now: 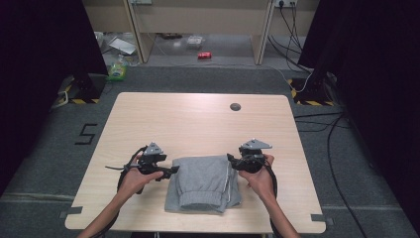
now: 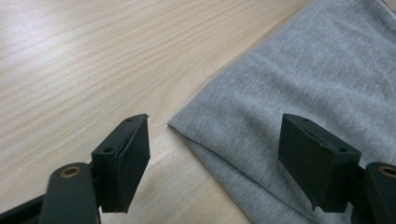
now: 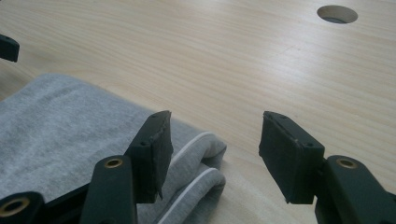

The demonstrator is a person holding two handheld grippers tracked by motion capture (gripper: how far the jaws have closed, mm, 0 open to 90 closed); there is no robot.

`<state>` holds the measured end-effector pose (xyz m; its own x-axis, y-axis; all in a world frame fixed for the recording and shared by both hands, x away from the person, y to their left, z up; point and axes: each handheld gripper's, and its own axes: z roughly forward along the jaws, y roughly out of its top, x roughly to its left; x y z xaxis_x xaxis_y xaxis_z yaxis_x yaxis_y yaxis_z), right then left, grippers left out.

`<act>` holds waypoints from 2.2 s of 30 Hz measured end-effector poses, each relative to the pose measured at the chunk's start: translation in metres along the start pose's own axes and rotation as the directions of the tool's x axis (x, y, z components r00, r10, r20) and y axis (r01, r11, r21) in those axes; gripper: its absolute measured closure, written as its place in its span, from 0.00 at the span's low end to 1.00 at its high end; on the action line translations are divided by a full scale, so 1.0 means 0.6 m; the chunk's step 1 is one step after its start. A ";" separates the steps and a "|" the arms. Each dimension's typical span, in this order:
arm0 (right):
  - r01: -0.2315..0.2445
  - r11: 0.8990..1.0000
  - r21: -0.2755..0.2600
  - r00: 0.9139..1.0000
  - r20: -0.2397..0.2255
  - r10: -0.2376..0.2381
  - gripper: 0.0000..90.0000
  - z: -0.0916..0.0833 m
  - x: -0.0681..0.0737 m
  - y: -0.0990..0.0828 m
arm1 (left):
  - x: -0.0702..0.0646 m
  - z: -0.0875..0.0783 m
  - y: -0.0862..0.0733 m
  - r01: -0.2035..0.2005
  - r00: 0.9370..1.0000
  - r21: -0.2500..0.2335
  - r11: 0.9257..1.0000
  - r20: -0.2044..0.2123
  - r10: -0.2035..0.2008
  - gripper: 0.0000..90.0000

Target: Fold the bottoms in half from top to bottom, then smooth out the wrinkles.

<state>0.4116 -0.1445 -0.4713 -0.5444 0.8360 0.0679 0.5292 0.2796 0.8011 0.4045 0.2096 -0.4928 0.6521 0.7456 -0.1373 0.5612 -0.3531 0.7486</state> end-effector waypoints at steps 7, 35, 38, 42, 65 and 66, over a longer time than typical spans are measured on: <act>-0.007 1.000 0.011 1.000 0.014 0.007 0.49 0.004 -0.009 -0.005 | 0.011 0.008 -0.006 0.016 1.000 0.004 1.000 -0.015 -0.016 0.28; 0.026 1.000 0.014 0.997 -0.070 -0.025 0.49 0.004 0.027 -0.011 | 0.012 0.025 -0.019 -0.005 1.000 0.037 0.999 -0.030 0.006 0.29; 0.045 0.998 0.032 0.996 -0.084 -0.043 0.48 0.007 0.038 -0.015 | 0.009 0.024 -0.021 -0.011 1.000 0.039 0.999 -0.025 0.012 0.30; 0.048 0.996 0.072 0.995 -0.089 -0.041 0.47 0.015 0.038 -0.030 | 0.000 0.022 -0.021 -0.012 1.000 0.035 0.999 0.001 0.012 0.30; 0.023 0.996 0.081 0.995 -0.095 -0.015 0.48 0.026 0.025 -0.053 | -0.009 0.033 -0.024 -0.082 0.996 0.031 0.996 -0.032 0.083 0.35; 0.027 0.996 0.080 0.995 -0.095 -0.019 0.48 0.027 0.024 -0.053 | -0.009 0.033 -0.024 -0.082 0.996 0.031 0.996 -0.033 0.083 0.35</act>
<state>0.3971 -0.1336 -0.5053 -0.6136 0.7821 0.1084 0.5648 0.3388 0.7525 0.4029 0.1993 -0.5160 0.6792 0.7320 -0.0530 0.5211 -0.4302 0.7372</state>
